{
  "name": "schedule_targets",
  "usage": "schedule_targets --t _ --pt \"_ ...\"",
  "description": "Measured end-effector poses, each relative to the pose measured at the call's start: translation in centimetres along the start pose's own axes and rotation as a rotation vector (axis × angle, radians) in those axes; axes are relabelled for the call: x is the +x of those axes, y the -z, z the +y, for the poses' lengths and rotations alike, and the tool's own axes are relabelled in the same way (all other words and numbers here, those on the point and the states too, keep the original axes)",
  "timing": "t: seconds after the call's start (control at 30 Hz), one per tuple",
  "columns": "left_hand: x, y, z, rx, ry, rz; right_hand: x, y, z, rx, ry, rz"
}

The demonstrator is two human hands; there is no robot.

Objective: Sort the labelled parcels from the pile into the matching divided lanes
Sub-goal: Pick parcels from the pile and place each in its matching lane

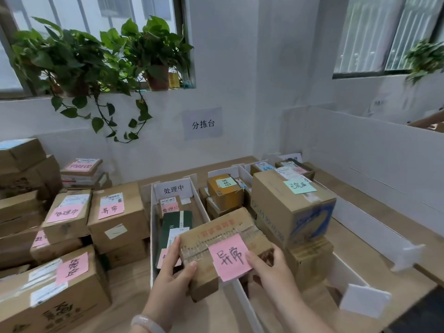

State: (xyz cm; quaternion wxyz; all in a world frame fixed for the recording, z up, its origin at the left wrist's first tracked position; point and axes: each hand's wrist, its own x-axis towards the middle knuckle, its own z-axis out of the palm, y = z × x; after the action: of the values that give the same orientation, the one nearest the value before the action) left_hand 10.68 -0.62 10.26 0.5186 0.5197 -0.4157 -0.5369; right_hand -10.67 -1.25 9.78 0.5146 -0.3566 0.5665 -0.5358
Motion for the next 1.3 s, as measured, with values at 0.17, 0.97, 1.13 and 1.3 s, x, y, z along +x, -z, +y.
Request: schedule_targets --t 0.17,0.97,1.13,1.3 --pt "1.2 -2.3 0.1 0.037 -0.024 -0.223 -1.3 2.3 -0.2 -0.113 0.089 0.130" --pt "-2.9 -25.2 -5.9 0.416 -0.170 -0.793 -9.5 24.9 1.1 -0.367 0.143 0.629" --pt "-3.7 -33.6 -6.9 0.489 -0.194 -0.745 -7.1 33.1 -1.4 -0.427 0.162 0.560" --pt "-3.7 -40.4 -7.1 0.435 -0.152 -0.623 -4.0 39.9 -4.0 -0.504 0.172 0.467"
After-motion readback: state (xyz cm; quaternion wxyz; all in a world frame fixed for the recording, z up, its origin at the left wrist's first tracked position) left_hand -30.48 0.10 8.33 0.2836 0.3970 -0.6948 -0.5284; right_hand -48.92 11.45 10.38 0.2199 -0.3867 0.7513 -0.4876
